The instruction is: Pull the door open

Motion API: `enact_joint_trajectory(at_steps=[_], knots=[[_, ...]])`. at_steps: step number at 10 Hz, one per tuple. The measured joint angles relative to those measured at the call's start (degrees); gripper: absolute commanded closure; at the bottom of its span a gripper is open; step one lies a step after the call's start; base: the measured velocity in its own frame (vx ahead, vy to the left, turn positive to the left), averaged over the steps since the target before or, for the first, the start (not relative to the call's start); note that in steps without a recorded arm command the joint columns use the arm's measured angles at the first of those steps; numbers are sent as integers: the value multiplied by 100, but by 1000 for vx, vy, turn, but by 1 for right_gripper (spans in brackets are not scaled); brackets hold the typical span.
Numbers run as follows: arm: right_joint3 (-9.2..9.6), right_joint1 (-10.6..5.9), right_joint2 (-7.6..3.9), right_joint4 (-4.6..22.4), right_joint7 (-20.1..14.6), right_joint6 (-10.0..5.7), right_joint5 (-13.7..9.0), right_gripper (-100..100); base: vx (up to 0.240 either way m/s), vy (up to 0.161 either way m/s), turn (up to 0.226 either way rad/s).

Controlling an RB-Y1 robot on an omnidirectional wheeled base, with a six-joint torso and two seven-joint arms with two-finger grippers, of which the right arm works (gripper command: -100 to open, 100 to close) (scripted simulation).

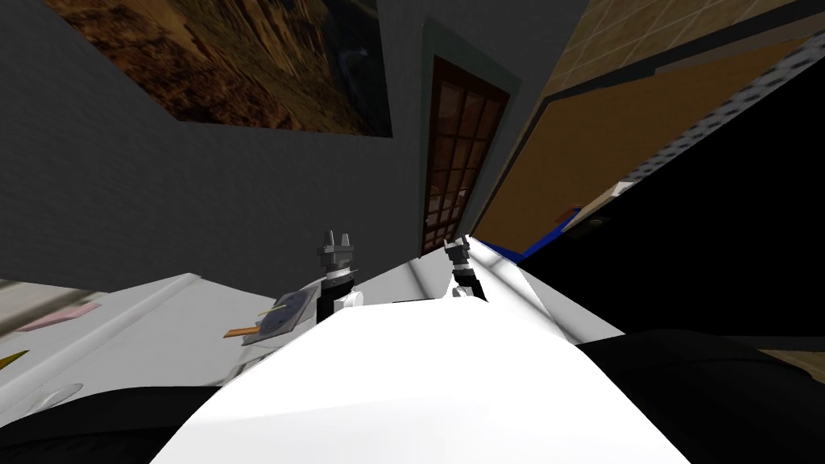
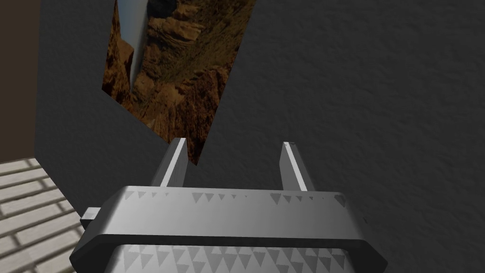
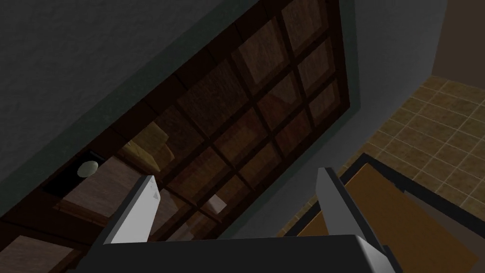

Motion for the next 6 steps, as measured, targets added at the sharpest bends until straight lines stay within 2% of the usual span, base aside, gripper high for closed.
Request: enact_joint_trajectory(at_steps=[3, 4, 6], knots=[[153, -53, -118, 328, -362, -158, -222, -100, 93, -37, 116], [199, -142, -152, 547, -491, -237, -297, -100, 97, -28, 109], [299, -180, -240, 790, -749, -368, -452, -100, 91, -48, 124]])
